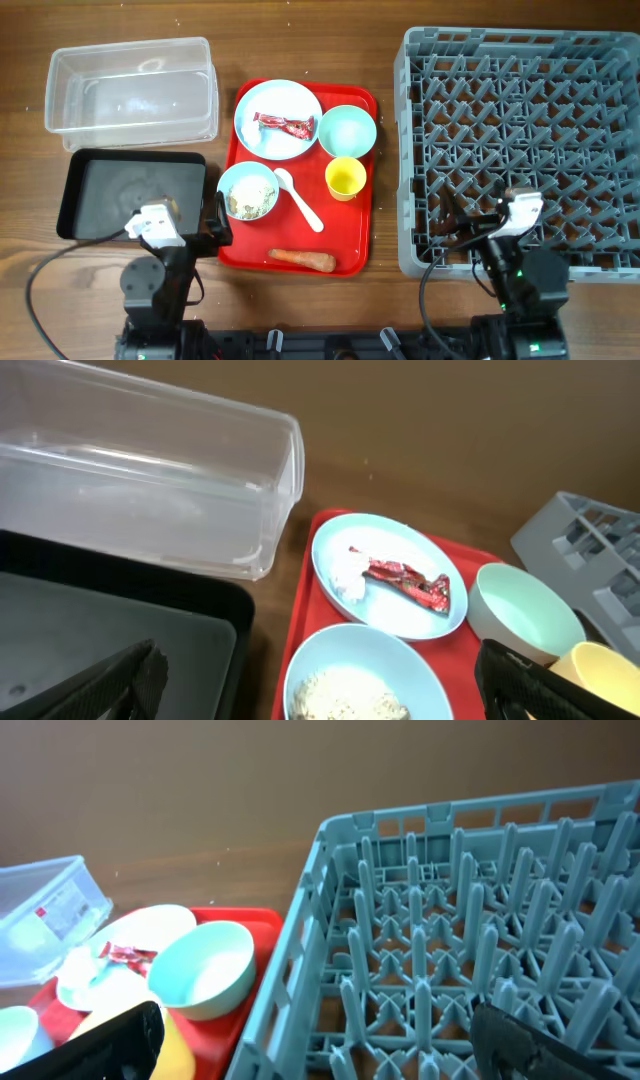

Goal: Sort waste into correct bins and load items into the dishwasher rack

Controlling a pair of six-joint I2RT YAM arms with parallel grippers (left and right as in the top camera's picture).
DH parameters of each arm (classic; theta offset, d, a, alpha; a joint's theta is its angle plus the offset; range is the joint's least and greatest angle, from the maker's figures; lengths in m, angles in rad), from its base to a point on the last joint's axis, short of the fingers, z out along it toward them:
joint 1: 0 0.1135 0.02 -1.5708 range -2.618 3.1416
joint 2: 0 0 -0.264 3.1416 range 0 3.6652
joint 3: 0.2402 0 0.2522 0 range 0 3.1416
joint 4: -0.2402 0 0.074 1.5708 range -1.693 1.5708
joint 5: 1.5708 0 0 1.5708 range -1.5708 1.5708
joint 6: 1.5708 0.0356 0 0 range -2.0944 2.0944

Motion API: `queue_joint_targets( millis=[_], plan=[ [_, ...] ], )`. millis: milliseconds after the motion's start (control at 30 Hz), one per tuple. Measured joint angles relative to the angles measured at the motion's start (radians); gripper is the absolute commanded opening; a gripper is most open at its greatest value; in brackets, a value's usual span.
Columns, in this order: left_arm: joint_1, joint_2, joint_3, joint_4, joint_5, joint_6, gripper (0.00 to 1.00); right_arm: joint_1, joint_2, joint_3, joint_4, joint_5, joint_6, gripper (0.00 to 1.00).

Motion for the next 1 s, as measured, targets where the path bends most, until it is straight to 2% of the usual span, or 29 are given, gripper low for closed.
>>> queue_joint_targets(
  millis=[233,400,533,567,667,733,800,900,1000],
  plan=[
    [0.000,0.321,0.269,-0.089,0.021,-0.024,1.00,0.000,0.292,0.275,-0.192,-0.003,-0.005,1.00],
    [0.000,0.631,0.538,-0.220,0.048,-0.032,1.00,0.000,0.525,0.473,-0.414,-0.007,-0.028,1.00],
    [0.000,0.859,0.776,-0.443,0.079,-0.034,1.00,0.000,0.670,0.618,-0.594,-0.011,-0.101,1.00],
    [0.000,0.919,0.849,-0.542,0.088,-0.034,1.00,0.000,0.699,0.647,-0.629,-0.011,-0.115,1.00],
    [0.000,1.038,0.978,-0.765,0.084,-0.034,1.00,0.000,0.747,0.685,-0.658,-0.031,-0.142,1.00],
    [0.000,1.071,0.990,-0.811,0.049,-0.034,1.00,0.000,0.750,0.687,-0.658,-0.045,-0.151,1.00],
    [0.000,1.094,0.990,-0.812,0.015,-0.034,1.00,0.000,0.750,0.687,-0.657,-0.045,-0.155,1.00],
    [0.000,1.117,0.991,-0.729,0.003,-0.051,1.00,0.000,0.750,0.687,-0.657,-0.045,-0.155,1.00],
    [-0.006,1.128,0.997,-0.515,0.031,-0.072,1.00,0.000,0.750,0.689,-0.655,-0.046,-0.155,1.00]
  ],
)
